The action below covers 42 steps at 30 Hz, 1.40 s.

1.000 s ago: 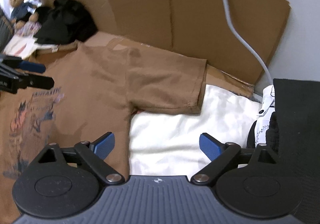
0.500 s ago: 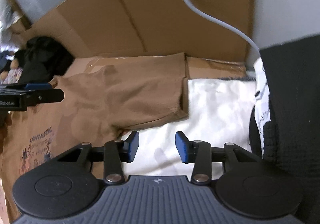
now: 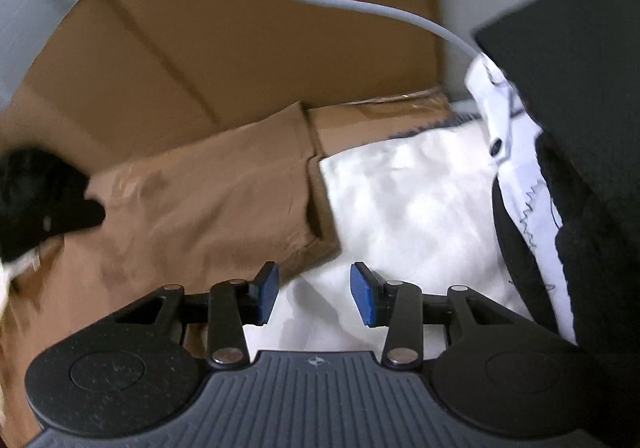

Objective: Fold clothes
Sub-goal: 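Lower the right tool onto the sleeve edge and close it, then close the left tool on the shirt side while the right tool holds the sleeve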

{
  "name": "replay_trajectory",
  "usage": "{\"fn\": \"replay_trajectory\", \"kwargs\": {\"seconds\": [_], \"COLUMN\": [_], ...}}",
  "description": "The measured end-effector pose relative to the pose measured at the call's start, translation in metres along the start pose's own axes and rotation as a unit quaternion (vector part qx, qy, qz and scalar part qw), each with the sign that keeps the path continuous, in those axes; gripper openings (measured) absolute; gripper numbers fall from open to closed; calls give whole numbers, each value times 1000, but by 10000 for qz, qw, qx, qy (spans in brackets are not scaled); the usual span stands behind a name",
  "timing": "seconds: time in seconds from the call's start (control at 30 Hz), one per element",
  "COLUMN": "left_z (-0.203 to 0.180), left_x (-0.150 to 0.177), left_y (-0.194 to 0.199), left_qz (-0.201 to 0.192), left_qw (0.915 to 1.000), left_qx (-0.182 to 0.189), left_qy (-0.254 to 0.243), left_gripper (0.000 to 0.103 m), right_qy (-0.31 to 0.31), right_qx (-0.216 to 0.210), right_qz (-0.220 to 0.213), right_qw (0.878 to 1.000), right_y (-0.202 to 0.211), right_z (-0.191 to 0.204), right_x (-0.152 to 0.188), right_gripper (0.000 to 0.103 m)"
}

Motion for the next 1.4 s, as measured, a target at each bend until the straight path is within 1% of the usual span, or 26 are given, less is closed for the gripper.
{"fn": "replay_trajectory", "kwargs": {"seconds": [0.03, 0.13, 0.23, 0.27, 0.33, 0.43, 0.53, 0.77, 0.97, 1.1, 1.27, 1.3, 1.4], "left_z": [-1, -3, -4, -5, -7, -10, -15, -34, -49, -57, -62, -63, -64], "left_x": [-1, -4, -7, -9, -12, -17, -21, -32, -28, -21, -14, -13, -9], "left_y": [-2, -6, -10, -13, -17, -25, -36, -68, -85, -91, -98, -99, -101], "left_qz": [11, 18, 29, 39, 69, 95, 173, 426, 651, 785, 873, 877, 882], "left_qw": [10000, 10000, 9999, 9999, 9999, 9995, 9989, 9983, 9974, 9969, 9954, 9951, 9941], "left_qx": [1, 0, 10, 3, -26, -36, -23, -45, 52, -22, -277, -305, -315], "left_qy": [-5, 52, 108, 119, 149, 305, 434, 383, 306, 62, -293, -349, -539], "left_gripper": [88, 88, 87, 87, 87, 87, 87, 87, 86, 86, 86, 85, 77], "right_qy": [-61, -300, -376, -401, -435, -241, -1, 493, 937, 1181, 1389, 1439, 1538], "right_qx": [-42, -363, -406, -420, -436, -253, -299, -485, -817, -1032, -1169, -1189, -1271], "right_qz": [-43, 21, 23, 24, 27, -76, -156, -332, -388, -382, -295, -269, -181], "right_qw": [10000, 9989, 9985, 9983, 9981, 9994, 9994, 9971, 9915, 9869, 9829, 9821, 9797], "right_y": [-1, -6, -10, -11, -13, -11, -6, 5, 14, 15, 16, 16, 16], "right_z": [-1, -2, -5, -6, -8, -8, -1, 14, 41, 60, 73, 75, 80], "right_x": [-1, -2, -3, -4, -4, -5, -2, -1, 5, 11, 26, 29, 39], "right_gripper": [44, 44, 44, 43, 22, 9, 8, 8, 8, 8, 7, 7, 7]}}
Point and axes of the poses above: each gripper's, at about its wrist camera, not at the fingertips, and y roughly against the way its jaws point, z to its left, x to its underside, the point moved 8 cm from there along -y, roughly the way its jaws point, and after that the axes turned 5 degrees about -x, right-handed, at the moved point
